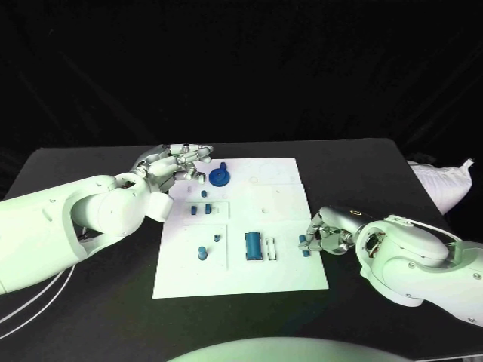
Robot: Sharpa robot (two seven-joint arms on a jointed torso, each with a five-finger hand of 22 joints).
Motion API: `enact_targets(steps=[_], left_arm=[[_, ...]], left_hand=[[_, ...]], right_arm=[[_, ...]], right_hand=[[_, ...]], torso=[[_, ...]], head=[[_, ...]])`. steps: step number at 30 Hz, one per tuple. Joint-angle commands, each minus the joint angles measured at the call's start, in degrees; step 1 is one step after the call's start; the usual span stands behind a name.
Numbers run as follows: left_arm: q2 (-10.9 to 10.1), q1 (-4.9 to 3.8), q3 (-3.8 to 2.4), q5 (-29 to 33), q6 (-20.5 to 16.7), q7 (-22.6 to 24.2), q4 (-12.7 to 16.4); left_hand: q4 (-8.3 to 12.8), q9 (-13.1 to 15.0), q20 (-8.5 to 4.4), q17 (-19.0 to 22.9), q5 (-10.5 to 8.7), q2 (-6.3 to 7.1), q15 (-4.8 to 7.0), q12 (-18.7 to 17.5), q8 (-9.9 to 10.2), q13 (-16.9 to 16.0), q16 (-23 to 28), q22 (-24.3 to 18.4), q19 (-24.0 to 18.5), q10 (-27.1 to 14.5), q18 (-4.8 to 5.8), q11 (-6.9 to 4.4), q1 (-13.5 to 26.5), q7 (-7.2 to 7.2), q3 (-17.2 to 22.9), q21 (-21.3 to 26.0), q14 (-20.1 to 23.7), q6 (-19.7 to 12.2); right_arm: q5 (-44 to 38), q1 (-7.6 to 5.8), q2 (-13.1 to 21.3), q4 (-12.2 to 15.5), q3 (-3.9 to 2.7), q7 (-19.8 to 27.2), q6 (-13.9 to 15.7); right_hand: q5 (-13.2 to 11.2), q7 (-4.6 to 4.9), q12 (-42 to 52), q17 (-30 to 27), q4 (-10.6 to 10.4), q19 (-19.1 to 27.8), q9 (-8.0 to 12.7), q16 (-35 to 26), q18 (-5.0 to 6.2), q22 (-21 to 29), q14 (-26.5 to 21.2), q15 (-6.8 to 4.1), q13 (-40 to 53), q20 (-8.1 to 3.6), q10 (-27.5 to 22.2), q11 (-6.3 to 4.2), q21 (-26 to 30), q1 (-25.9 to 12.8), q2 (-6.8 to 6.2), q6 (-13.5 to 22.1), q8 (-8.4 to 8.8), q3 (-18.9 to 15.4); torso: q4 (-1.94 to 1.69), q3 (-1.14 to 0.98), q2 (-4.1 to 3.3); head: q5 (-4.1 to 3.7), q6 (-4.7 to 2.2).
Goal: Assemble the parts on the task board
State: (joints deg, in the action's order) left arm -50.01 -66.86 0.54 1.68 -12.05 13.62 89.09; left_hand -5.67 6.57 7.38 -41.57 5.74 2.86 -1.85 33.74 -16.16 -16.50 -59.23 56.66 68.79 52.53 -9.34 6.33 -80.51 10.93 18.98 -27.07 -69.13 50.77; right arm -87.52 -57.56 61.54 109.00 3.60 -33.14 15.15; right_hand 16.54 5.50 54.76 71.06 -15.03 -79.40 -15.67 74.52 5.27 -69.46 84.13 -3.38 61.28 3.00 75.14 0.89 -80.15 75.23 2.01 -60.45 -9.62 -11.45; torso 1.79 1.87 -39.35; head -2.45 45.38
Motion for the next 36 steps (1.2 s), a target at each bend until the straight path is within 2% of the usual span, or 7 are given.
enact_targets(steps=[1,11,12,15,20,24,36], left_arm=[[0.16,0.01,-0.03,-0.19,1.03,0.37,-0.01],[0.18,0.01,-0.02,-0.19,1.02,0.34,-0.1],[0.19,0.01,-0.02,-0.19,1.04,0.34,-0.1],[0.2,0.01,-0.02,-0.19,1.07,0.34,-0.11],[0.14,0.01,0.01,-0.19,1.08,0.33,-0.14],[0.08,0.01,0.02,-0.19,1.07,0.3,-0.13],[0.0,0.01,0.05,-0.19,1.03,0.22,-0.07]], left_hand=[[-0.02,-0.08,0.07,0.08,-0.15,0.18,0.12,0.28,-0.27,0.06,0.31,-0.05,-0.06,-0.24,-1.09,0.0,-0.04,-0.01,-0.21,0.28,0.41,-0.26],[-0.02,-0.08,0.07,0.08,-0.15,0.18,0.12,0.28,-0.27,0.06,0.31,-0.05,-0.06,-0.24,-1.09,0.0,-0.04,-0.01,-0.21,0.28,0.41,-0.26],[-0.02,-0.08,0.07,0.08,-0.15,0.18,0.12,0.28,-0.27,0.06,0.31,-0.05,-0.06,-0.24,-1.09,0.0,-0.04,-0.01,-0.21,0.28,0.41,-0.26],[-0.02,-0.08,0.07,0.08,-0.15,0.18,0.12,0.28,-0.27,0.06,0.31,-0.05,-0.06,-0.24,-1.09,0.0,-0.04,-0.01,-0.21,0.28,0.41,-0.26],[-0.02,-0.08,0.07,0.08,-0.15,0.18,0.12,0.28,-0.27,0.06,0.31,-0.05,-0.06,-0.24,-1.09,0.0,-0.04,-0.01,-0.21,0.28,0.41,-0.26],[-0.02,-0.08,0.07,0.08,-0.15,0.18,0.12,0.28,-0.27,0.06,0.31,-0.05,-0.06,-0.24,-1.09,0.0,-0.04,-0.01,-0.21,0.28,0.41,-0.26],[-0.02,-0.08,0.07,0.08,-0.15,0.18,0.12,0.28,-0.27,0.06,0.31,-0.05,-0.06,-0.24,-1.09,0.0,-0.04,-0.01,-0.21,0.28,0.41,-0.26]], right_arm=[[-1.66,0.24,-0.32,0.07,0.04,-0.52,-2.51],[-6.24,0.52,-1.21,-0.55,0.05,-0.75,-5.89],[-6.82,0.58,-1.48,-0.69,0.05,-0.78,-6.13],[-8.89,0.96,-2.38,-1.09,0.05,-0.89,-6.45],[-11.28,1.53,-3.64,-1.78,0.04,-1.03,-7.26],[-11.75,1.75,-4.31,-2.11,0.04,-1.06,-8.34],[-11.75,1.96,-4.88,-2.45,0.05,-1.01,-10.93]], right_hand=[[0.31,-0.08,2.67,1.12,0.4,-0.49,-0.13,0.96,-1.06,-0.58,2.91,0.17,2.22,0.07,1.16,-0.08,-0.55,1.18,0.17,-0.57,0.17,-0.23],[-0.06,-0.14,9.76,6.02,2.66,-0.95,-0.33,5.06,-1.28,-1.74,3.67,0.09,8.44,-0.03,3.51,-0.19,-1.19,4.86,0.36,-1.1,0.48,0.13],[-0.89,-0.15,10.1,6.33,3.0,-1.01,-0.35,5.31,-1.3,-1.89,3.7,0.09,8.78,-0.04,3.56,-0.2,-1.27,5.4,0.54,-1.14,0.52,0.34],[-5.78,-0.25,11.9,8.14,4.03,-1.25,-0.42,6.83,-1.41,-2.4,3.99,0.01,10.39,-0.04,4.11,-0.29,-1.54,7.16,1.63,-1.45,0.64,1.76],[-7.96,-0.36,13.03,8.98,4.92,-1.53,-0.48,7.56,-1.49,-2.83,4.1,-0.04,11.46,-0.04,4.4,-0.38,-1.74,8.28,2.16,-1.73,0.78,3.24],[-8.32,-0.32,13.38,9.44,5.04,-1.58,-0.48,7.94,-1.52,-2.91,4.17,-0.02,11.79,-0.03,4.51,-0.36,-1.77,8.25,1.88,-1.74,0.85,3.39],[-8.42,-0.22,13.71,11.26,4.94,-1.35,-0.48,9.42,-1.42,-2.4,4.46,0.09,12.16,0.06,4.54,-0.25,-1.5,7.55,1.06,-1.75,1.05,3.51]], torso=[[-0.04,-0.01,0.01],[-0.07,-0.01,0.0],[-0.06,-0.02,0.01],[-0.03,-0.04,0.05],[-0.15,-0.04,0.01],[-0.12,0.04,0.0],[-0.1,0.02,0.05]], head=[[-0.07,0.14],[-0.09,0.19],[-0.08,0.19],[-0.03,0.18],[-0.11,0.16],[-0.17,0.26],[-0.2,0.39]])
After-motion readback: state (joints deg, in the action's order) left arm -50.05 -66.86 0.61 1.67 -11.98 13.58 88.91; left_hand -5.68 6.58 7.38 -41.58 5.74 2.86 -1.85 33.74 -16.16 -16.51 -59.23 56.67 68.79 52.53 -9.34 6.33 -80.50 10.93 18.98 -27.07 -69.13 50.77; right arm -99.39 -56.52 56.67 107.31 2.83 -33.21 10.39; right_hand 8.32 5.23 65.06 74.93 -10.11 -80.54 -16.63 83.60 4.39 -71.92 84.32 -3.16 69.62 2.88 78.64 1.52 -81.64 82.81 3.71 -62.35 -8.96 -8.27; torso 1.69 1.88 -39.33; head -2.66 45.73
